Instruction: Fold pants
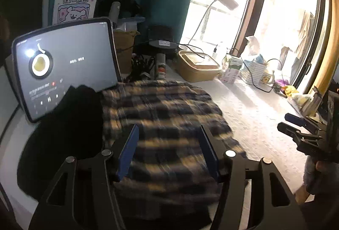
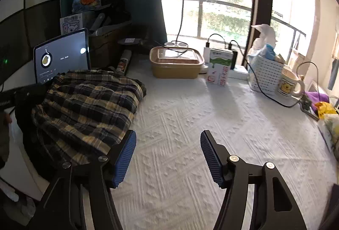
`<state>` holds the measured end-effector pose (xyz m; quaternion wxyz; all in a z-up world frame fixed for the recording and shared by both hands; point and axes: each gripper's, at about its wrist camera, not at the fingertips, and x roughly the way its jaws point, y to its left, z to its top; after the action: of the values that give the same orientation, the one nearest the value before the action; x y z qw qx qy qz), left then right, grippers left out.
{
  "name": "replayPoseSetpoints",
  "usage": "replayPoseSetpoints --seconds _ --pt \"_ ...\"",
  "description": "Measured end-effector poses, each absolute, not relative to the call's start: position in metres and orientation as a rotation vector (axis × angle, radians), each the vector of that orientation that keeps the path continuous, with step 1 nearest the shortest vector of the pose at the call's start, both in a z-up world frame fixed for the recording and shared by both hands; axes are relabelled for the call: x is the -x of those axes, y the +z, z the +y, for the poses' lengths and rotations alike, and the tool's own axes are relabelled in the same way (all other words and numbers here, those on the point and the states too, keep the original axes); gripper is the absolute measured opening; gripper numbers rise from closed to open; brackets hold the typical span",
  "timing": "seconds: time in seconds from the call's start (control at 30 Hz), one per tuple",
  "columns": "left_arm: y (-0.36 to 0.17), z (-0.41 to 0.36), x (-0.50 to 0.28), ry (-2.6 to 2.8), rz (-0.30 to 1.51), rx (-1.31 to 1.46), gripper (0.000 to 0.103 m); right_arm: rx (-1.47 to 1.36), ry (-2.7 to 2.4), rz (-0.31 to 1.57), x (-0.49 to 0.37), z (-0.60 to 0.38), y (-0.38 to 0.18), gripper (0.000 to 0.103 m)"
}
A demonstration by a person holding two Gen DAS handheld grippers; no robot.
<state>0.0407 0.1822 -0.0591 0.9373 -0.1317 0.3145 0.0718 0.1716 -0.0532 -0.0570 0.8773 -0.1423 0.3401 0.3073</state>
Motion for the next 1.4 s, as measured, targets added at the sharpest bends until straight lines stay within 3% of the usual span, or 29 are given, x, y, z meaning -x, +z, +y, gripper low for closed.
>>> replayPoseSetpoints --seconds 0.1,0.3,0.43,0.8,1.07,1.4 --pt "-0.059 0.165 -0.031 0.151 0.625 0.261 0.073 0.289 0.622 0.7 -0.162 -0.065 -0.052 0.066" --pt "-0.052 0.131 -0.016 0.138 0.599 0.19 0.074 0.277 0.59 0.67 -0.142 -0.087 -0.04 0.068" --pt "-0.041 0.111 -0.004 0.112 0.547 0.17 0.091 0.27 0.568 0.63 -0.127 -0.101 -0.025 0.07" --pt "-0.006 0.076 0.025 0.106 0.359 0.125 0.095 0.243 0.505 0.502 -0.087 -0.14 0.021 0.079" --pt "0.01 0.069 0.037 0.186 0.288 0.133 0.102 0.209 0.478 0.37 -0.055 -0.156 0.053 0.1" --pt "0.024 0.053 0.041 0.252 0.282 0.074 0.102 0.179 0.474 0.325 -0.043 -0.166 0.065 0.101"
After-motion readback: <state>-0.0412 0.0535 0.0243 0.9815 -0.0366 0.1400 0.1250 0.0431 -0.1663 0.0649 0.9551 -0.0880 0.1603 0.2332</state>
